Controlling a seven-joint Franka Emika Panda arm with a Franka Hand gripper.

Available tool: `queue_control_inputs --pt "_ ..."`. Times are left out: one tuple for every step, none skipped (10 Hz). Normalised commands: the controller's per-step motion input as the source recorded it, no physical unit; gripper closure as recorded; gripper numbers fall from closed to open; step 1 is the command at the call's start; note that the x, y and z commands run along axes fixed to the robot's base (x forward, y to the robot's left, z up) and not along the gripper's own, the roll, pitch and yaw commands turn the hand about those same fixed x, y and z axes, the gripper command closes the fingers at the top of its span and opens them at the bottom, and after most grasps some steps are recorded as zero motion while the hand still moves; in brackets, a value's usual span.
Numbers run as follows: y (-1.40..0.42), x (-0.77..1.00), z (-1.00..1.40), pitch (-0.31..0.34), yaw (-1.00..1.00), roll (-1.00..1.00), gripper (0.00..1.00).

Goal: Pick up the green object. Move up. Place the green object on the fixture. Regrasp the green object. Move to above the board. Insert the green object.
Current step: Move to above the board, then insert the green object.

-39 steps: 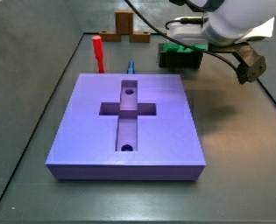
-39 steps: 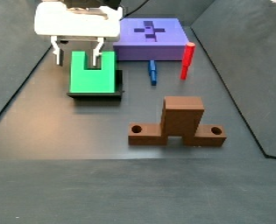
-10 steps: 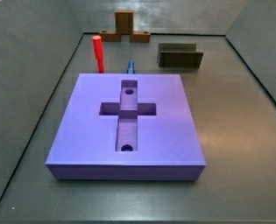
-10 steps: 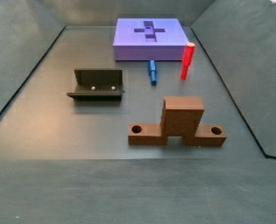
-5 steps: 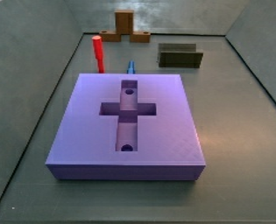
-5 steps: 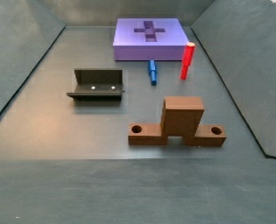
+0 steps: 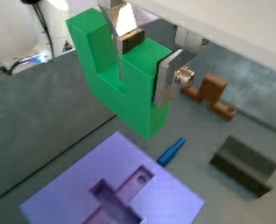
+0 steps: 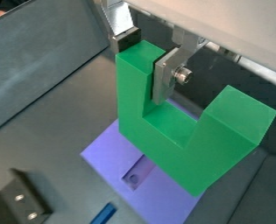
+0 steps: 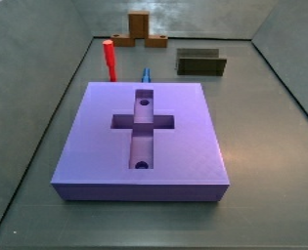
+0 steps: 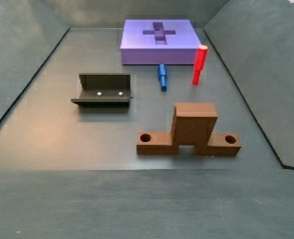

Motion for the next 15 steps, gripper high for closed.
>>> queue_control_inputs --pt "0.00 -0.04 0.00 -0.026 0.00 -0.31 1.00" --pt "0.00 0.00 0.00 0.000 0.00 0.01 1.00" --pt "-0.09 0.00 0.00 0.000 0.00 0.06 1.00" --pt "-0.05 0.00 -0.07 0.000 0.00 0.00 1.00" --pt "-0.15 0.00 -0.17 -0.019 0.00 -0.09 1.00" --pt "-0.35 0.00 -0.30 -0.044 0.00 -0.10 1.00" --pt "-0.44 0.00 -0.39 -0.171 0.37 -0.25 1.00" --pt "-0.43 0.03 -0.38 -0.174 0.40 -0.26 1.00" --pt "-0.41 0.06 -0.39 -0.204 0.41 -0.25 1.00" --pt "-0.31 0.16 -0.35 -0.261 0.44 -0.23 1.00" --pt "-0.16 0.17 -0.34 -0.374 0.19 -0.20 1.00" --pt "0.00 0.26 -0.41 -0.373 0.00 -0.19 1.00" --pt "0.05 0.27 -0.41 -0.361 -0.16 -0.12 1.00" --pt "0.08 0.13 -0.55 -0.284 -0.22 -0.06 1.00" --pt "0.17 0.08 -0.80 0.000 -0.28 0.00 1.00"
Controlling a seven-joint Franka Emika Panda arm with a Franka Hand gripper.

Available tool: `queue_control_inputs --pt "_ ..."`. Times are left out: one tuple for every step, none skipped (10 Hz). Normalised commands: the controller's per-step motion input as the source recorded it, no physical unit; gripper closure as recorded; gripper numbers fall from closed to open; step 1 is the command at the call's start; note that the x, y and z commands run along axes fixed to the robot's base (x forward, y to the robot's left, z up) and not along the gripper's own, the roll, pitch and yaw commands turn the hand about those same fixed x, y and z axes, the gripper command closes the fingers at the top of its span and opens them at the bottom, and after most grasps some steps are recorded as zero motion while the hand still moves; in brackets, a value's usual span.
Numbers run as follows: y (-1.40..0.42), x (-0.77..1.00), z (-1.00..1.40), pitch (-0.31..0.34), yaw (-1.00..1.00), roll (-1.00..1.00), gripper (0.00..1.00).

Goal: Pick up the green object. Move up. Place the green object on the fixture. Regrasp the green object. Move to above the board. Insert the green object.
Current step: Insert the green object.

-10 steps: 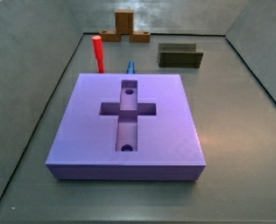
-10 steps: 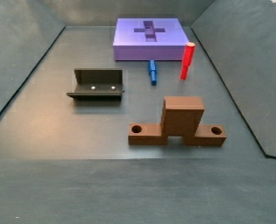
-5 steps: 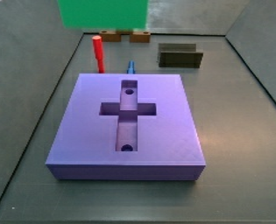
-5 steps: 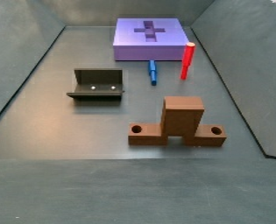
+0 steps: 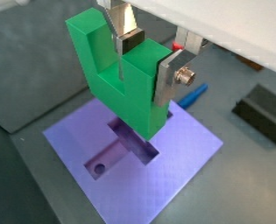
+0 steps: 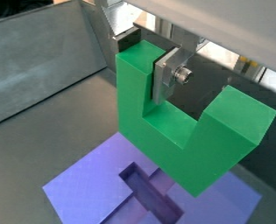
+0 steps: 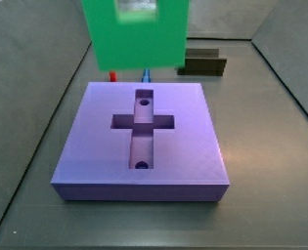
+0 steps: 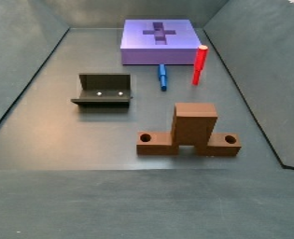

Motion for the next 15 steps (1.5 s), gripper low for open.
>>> queue_control_inputs --pt "0.13 0.15 -0.81 0.123 -0.29 0.03 1.00" --pt "0.07 0.12 -0.83 0.131 -0.18 0.02 1.00" --pt "0.00 0.19 -0.67 0.134 0.00 0.00 1.00" --pt "0.00 0.00 -0.58 0.013 0.00 0.00 1.00" --pt "0.00 0.00 -0.42 0.000 0.00 0.00 1.00" --pt "0.00 0.04 -0.22 0.000 0.08 0.04 1.00" --pt "0.00 0.01 -0.18 0.000 0.07 0.11 1.00" --pt "0.05 0.00 -0.18 0.000 0.01 0.09 1.00" --pt "0.04 0.07 -0.17 0.000 0.00 0.05 1.00" --pt "0.00 0.15 -0.16 -0.024 0.00 0.07 1.00" --pt "0.00 0.22 -0.23 -0.024 0.00 0.04 1.00" --pt "0.00 0.00 -0.40 -0.137 0.00 0.00 1.00" --pt "0.00 0.09 -0.33 -0.104 0.00 0.00 1.00" --pt "0.05 0.00 -0.32 -0.104 -0.06 0.03 1.00" --pt "0.12 0.00 -0.27 -0.067 -0.08 0.03 1.00"
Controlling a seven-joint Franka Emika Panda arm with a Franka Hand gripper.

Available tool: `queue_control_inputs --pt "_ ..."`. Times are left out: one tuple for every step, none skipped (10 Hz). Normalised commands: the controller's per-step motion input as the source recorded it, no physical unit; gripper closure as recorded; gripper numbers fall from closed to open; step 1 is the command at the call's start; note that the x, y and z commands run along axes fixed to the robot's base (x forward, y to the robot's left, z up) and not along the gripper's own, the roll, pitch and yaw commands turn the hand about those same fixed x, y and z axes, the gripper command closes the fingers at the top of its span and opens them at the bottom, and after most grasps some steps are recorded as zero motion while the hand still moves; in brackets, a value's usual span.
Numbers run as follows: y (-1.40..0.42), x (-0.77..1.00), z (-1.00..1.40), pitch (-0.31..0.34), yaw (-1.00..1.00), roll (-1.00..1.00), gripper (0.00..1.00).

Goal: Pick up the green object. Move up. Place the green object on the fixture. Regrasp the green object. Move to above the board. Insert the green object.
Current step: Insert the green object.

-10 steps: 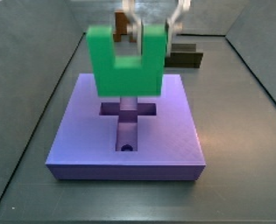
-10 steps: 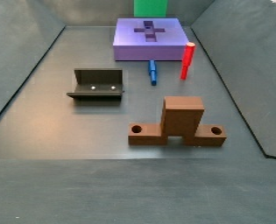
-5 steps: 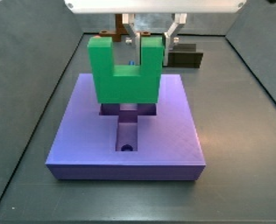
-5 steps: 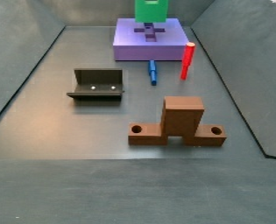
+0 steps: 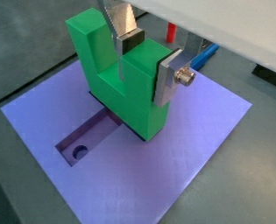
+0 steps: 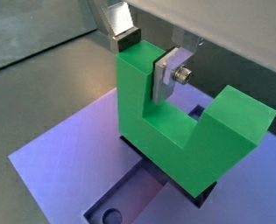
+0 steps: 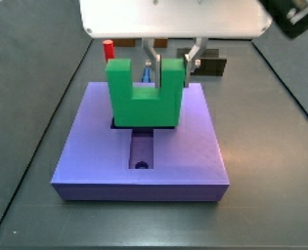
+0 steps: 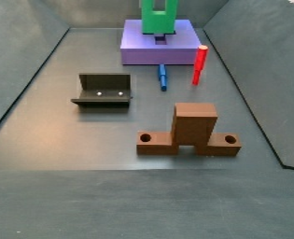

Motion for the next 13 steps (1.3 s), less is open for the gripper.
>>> queue_control_inputs --pt "0.18 -0.15 -0.23 -0.061 -0.05 0.00 1.00" --pt "0.21 -0.19 -0.25 -0.079 -0.03 0.00 1.00" --pt "0.02 -0.19 -0.20 -0.063 0.00 -0.03 1.00" --pt "-0.04 -0.19 -0.15 -0.049 0.00 -0.02 1.00" --pt "-0.03 -0.18 -0.13 -0.027 0.00 0.00 1.00" --pt "-0.04 -0.04 -0.16 0.000 0.00 0.00 1.00" --pt "-0.11 0.00 -0.32 0.000 0.00 0.13 1.00" --pt "-0.13 0.00 -0.41 0.000 0.00 0.25 1.00" --pt "-0.15 0.04 -0.56 0.009 0.00 0.29 1.00" --pt "-0.09 0.08 -0.60 0.051 -0.01 0.29 1.00" --pt "-0.02 0.01 -0.60 0.049 -0.07 0.27 1.00" --pt "0.00 0.01 -0.19 0.000 0.00 0.02 1.00" --pt "0.00 0.00 0.00 0.000 0.00 0.00 1.00"
